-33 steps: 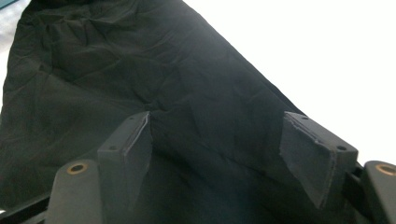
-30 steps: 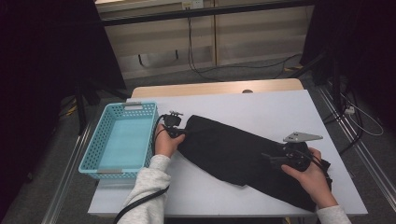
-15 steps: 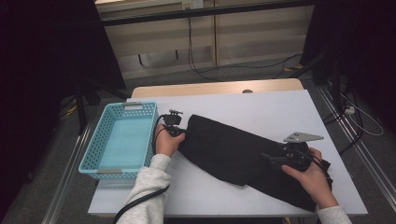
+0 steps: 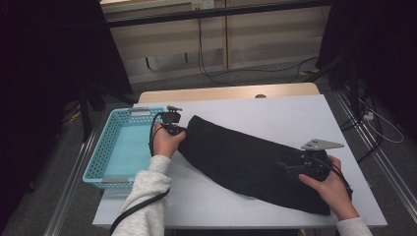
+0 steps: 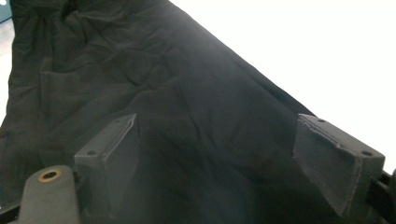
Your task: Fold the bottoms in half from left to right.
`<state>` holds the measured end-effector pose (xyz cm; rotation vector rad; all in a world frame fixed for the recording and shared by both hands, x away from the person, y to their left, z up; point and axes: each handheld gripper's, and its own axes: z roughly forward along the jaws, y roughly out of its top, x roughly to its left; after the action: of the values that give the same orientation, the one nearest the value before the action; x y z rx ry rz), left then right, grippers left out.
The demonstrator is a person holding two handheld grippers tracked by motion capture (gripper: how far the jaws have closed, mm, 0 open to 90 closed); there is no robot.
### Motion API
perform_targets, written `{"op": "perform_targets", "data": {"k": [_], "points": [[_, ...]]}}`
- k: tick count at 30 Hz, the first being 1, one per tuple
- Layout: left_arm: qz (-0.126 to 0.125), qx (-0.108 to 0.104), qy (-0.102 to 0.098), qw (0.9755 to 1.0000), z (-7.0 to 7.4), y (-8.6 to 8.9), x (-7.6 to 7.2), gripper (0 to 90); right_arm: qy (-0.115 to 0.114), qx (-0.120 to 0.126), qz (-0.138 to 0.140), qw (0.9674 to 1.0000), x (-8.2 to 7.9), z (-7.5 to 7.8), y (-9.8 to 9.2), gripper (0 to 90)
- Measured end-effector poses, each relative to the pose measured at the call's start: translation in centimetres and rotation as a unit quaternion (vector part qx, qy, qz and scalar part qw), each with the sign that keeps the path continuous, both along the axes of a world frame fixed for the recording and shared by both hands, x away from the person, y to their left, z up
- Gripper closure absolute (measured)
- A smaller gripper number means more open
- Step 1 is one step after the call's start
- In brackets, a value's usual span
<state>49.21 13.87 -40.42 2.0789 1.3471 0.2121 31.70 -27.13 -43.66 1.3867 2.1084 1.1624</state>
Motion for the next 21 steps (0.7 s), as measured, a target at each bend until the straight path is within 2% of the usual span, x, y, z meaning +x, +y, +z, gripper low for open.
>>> {"op": "perform_targets", "data": {"k": [8, 13, 15, 18, 21], "points": [[0.002, 0.002, 0.000, 1.0000, 0.0, 0.1, 0.0, 83.8, -0.003, -0.002, -0.002, 1.0000, 0.0, 0.0, -0.1, 15.0], [-0.001, 0.003, 0.001, 1.0000, -0.2, -0.1, -0.1, 83.7, -0.006, -0.009, -0.015, 0.9998, 0.0, 0.1, -0.7, 17.5], [-0.002, 0.004, 0.000, 1.0000, -0.3, -0.1, -0.1, 83.8, -0.011, -0.024, -0.033, 0.9991, 0.3, 0.3, -1.6, 23.7], [-0.001, 0.005, 0.001, 1.0000, -0.4, 0.0, 0.0, 83.7, -0.010, -0.033, -0.042, 0.9985, 0.6, 0.1, -2.4, 35.5], [0.002, 0.003, 0.002, 1.0000, -0.5, 0.1, 0.0, 83.7, -0.008, -0.056, -0.052, 0.9970, 1.1, -0.4, -3.2, 49.4]]}}
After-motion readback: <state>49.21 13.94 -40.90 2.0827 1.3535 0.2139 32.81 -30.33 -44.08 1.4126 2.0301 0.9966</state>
